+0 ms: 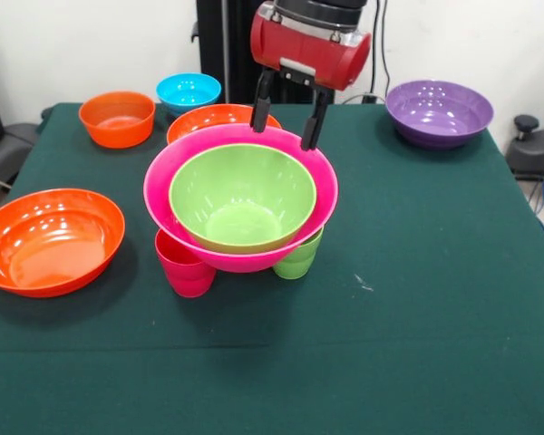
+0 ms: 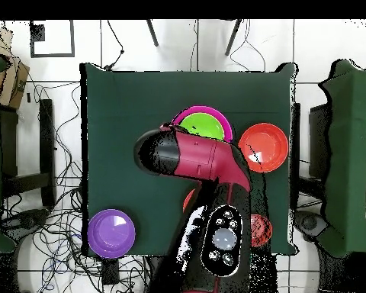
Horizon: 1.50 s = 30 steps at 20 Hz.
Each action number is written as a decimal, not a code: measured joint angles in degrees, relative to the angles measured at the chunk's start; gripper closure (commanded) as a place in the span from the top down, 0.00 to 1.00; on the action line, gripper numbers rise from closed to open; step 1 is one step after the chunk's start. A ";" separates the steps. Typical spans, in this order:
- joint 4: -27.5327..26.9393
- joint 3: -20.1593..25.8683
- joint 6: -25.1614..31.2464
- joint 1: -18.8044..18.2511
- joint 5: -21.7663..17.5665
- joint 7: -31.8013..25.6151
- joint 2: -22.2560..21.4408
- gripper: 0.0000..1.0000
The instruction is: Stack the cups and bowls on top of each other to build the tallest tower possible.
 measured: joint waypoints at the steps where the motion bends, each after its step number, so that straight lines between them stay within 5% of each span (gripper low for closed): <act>1: 0.32 0.00 0.00 -0.09 0.00 0.00 -0.46 1.00; 10: 4.64 0.68 0.00 -2.88 0.25 0.00 -6.08 1.00; 21: 11.11 7.34 -5.90 -17.91 -1.89 0.00 -7.73 1.00; 30: 11.74 11.25 -8.05 -23.83 -8.30 0.00 -5.72 1.00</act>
